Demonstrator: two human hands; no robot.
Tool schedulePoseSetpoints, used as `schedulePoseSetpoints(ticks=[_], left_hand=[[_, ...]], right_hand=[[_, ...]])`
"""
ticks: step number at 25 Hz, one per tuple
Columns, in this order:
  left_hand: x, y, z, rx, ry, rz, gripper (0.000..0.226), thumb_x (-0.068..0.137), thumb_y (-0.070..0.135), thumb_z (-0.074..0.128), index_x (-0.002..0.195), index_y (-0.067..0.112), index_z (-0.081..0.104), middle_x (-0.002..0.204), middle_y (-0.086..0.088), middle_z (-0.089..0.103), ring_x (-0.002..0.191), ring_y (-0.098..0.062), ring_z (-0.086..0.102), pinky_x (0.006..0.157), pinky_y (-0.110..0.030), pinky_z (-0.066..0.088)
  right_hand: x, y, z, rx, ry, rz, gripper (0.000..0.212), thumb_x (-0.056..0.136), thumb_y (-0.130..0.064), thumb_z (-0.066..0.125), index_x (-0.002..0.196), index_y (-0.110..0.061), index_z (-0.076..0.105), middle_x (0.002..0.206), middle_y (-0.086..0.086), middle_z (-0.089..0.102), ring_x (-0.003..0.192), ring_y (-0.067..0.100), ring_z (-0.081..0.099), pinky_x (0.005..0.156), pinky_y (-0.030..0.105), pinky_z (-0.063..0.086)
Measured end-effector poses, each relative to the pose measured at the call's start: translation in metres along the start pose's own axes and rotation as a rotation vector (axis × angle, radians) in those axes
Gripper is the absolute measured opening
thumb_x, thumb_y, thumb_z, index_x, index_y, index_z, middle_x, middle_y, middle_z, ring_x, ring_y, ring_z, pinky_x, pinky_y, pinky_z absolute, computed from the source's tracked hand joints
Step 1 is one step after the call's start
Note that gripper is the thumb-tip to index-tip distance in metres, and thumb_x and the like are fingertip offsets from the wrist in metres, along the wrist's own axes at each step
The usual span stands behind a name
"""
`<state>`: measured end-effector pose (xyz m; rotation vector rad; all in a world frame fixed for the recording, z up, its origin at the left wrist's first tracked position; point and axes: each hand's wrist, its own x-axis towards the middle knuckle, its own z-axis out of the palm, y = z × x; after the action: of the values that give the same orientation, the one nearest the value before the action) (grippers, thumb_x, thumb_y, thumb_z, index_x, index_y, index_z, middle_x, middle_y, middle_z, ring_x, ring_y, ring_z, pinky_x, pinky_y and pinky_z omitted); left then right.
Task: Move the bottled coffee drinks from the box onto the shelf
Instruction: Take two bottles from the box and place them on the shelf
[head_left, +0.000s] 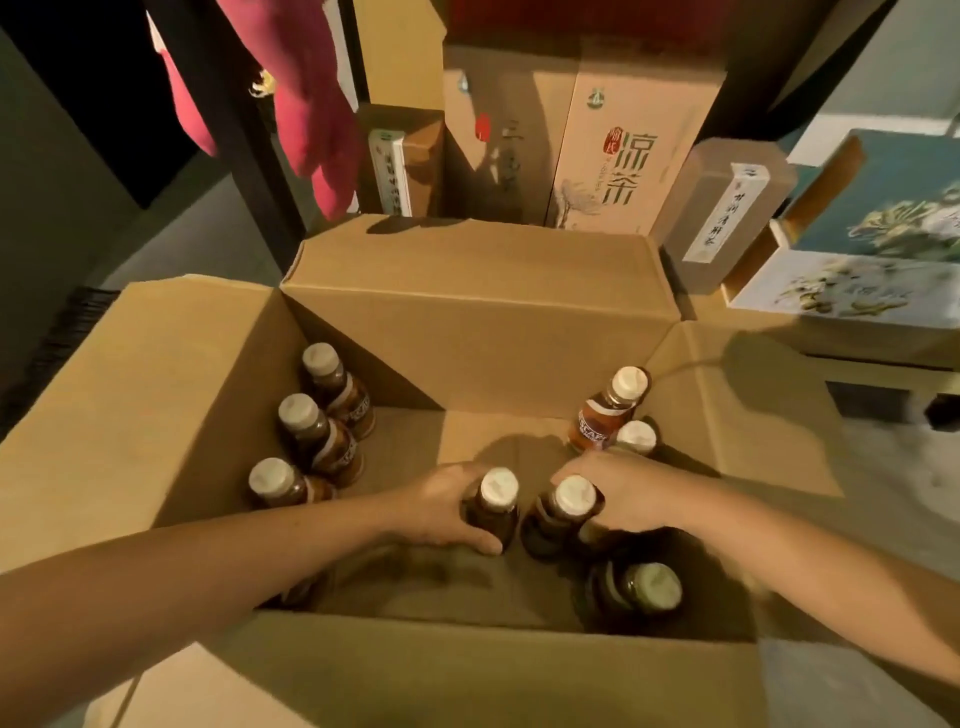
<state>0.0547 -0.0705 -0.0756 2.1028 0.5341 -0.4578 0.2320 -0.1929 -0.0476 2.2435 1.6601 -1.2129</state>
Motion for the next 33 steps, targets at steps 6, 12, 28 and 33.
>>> schedulePoseSetpoints(ticks=[6, 12, 28, 33], left_hand=[[0.011, -0.019, 0.012, -0.245, 0.119, 0.036, 0.046, 0.073, 0.015, 0.078, 0.116, 0.016, 0.059, 0.11, 0.008, 0.06, 0.105, -0.002, 0.053, 0.093, -0.011, 0.043], [0.018, -0.026, 0.024, -0.297, 0.162, 0.126, 0.046, 0.076, 0.015, 0.075, 0.115, 0.027, 0.055, 0.108, 0.018, 0.056, 0.101, 0.011, 0.049, 0.086, 0.001, 0.035], [-0.051, 0.003, -0.057, -0.47, 0.432, 0.192, 0.027, 0.077, 0.027, 0.065, 0.103, 0.028, 0.059, 0.1, 0.02, 0.069, 0.101, 0.005, 0.06, 0.087, -0.008, 0.044], [-0.095, 0.029, -0.081, -0.456, 0.709, 0.26, 0.036, 0.079, 0.034, 0.07, 0.112, 0.023, 0.062, 0.106, 0.015, 0.068, 0.106, 0.0, 0.06, 0.089, -0.017, 0.048]], right_hand=[[0.012, -0.002, -0.013, 0.058, -0.144, -0.011, 0.02, 0.083, -0.006, 0.06, 0.071, -0.021, 0.053, 0.076, -0.005, 0.06, 0.072, 0.014, 0.055, 0.068, 0.03, 0.044], [0.015, -0.004, -0.009, 0.083, -0.204, 0.007, 0.035, 0.079, -0.009, 0.069, 0.074, -0.037, 0.049, 0.095, -0.007, 0.06, 0.093, 0.017, 0.059, 0.079, 0.032, 0.05], [-0.008, -0.046, -0.011, 0.82, 0.329, -0.238, 0.049, 0.078, -0.025, 0.073, 0.124, -0.024, 0.057, 0.125, -0.009, 0.062, 0.121, 0.006, 0.052, 0.108, 0.038, 0.039], [-0.021, -0.096, -0.04, 0.934, 0.531, -0.367, 0.028, 0.081, -0.01, 0.068, 0.101, -0.028, 0.059, 0.108, -0.005, 0.065, 0.108, 0.012, 0.059, 0.099, 0.031, 0.044]])
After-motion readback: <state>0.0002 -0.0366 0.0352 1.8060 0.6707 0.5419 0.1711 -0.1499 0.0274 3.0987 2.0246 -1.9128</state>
